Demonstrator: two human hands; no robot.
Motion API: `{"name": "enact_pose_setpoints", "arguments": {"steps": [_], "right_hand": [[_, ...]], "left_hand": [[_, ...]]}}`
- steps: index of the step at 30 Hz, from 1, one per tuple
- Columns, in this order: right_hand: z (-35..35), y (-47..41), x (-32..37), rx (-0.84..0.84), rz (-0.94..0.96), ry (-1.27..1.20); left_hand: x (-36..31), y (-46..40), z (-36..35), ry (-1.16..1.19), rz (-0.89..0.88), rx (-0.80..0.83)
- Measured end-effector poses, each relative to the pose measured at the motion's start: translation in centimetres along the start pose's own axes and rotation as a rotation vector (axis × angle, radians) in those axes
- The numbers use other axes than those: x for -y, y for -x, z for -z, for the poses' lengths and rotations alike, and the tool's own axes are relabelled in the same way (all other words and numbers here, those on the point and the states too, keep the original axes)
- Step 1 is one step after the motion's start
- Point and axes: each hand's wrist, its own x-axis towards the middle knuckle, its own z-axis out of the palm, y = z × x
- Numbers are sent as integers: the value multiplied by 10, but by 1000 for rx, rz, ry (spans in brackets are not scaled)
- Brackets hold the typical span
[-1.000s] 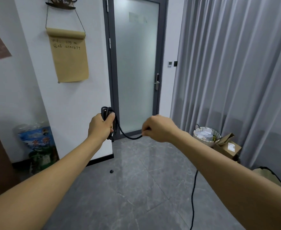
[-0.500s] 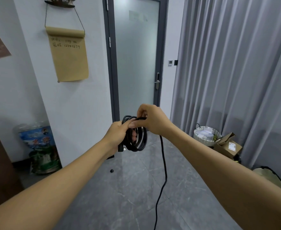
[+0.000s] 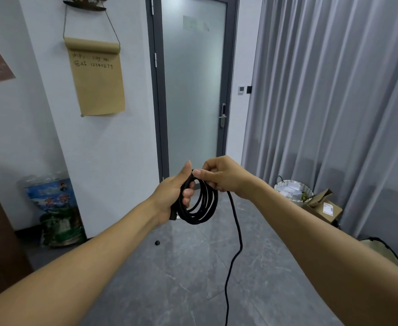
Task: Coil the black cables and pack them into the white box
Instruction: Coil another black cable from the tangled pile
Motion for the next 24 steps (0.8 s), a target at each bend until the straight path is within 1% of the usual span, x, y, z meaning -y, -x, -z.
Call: {"name": "enact_pose_setpoints", "arguments": {"steps": [2, 5, 8, 13, 17, 21, 24], "right_hand": [[4, -3, -1, -35, -40, 23], [10, -3, -7, -47, -98, 41], [18, 0, -26, -90, -131, -33], [44, 12, -58, -247, -192, -52], [56, 15, -76, -379, -218, 22], [60, 14, -86, -444, -226, 133], [58, 14, -86, -468, -177, 349]], "left_hand": [[0, 1, -1, -23, -5, 22], [2, -1, 2, -10, -18, -8], [3, -4, 12, 41, -27, -102], [-1, -7, 46, 104, -4, -296], [-3, -11, 68, 124, 24, -444], [-5, -14, 83, 168, -10, -562], [-6, -14, 88, -4, -119, -604]]}}
